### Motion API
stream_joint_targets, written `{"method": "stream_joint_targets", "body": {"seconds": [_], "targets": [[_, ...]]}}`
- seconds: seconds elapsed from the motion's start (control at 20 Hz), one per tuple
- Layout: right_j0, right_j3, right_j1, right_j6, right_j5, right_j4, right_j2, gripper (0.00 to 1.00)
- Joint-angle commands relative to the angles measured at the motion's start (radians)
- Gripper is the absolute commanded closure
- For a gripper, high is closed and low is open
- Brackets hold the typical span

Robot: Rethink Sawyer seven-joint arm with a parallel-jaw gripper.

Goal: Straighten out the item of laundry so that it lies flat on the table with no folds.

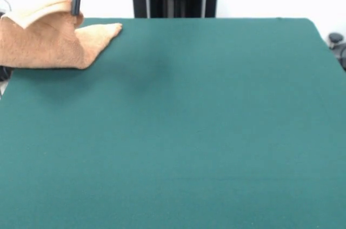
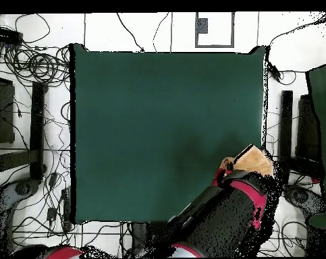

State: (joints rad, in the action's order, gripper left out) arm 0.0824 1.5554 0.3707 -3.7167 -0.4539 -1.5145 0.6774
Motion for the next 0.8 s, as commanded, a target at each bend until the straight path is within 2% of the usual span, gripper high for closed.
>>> {"method": "stream_joint_targets", "body": {"seconds": [0.05,0.2,0.45,0.55,0.65,0.8], "targets": [[0.045,-0.025,-0.064,-0.481,-0.032,-0.035,-0.190,1.00],[-0.004,-0.011,-0.022,-0.320,-0.086,0.017,-0.242,1.00],[-0.025,0.026,0.032,-0.293,-0.103,0.057,-0.284,1.00],[-0.046,0.040,0.052,-0.244,-0.093,0.095,-0.308,1.00],[-0.076,0.048,0.064,-0.136,-0.095,0.147,-0.331,1.00],[-0.131,0.062,0.072,0.132,-0.134,0.289,-0.349,1.00]]}}
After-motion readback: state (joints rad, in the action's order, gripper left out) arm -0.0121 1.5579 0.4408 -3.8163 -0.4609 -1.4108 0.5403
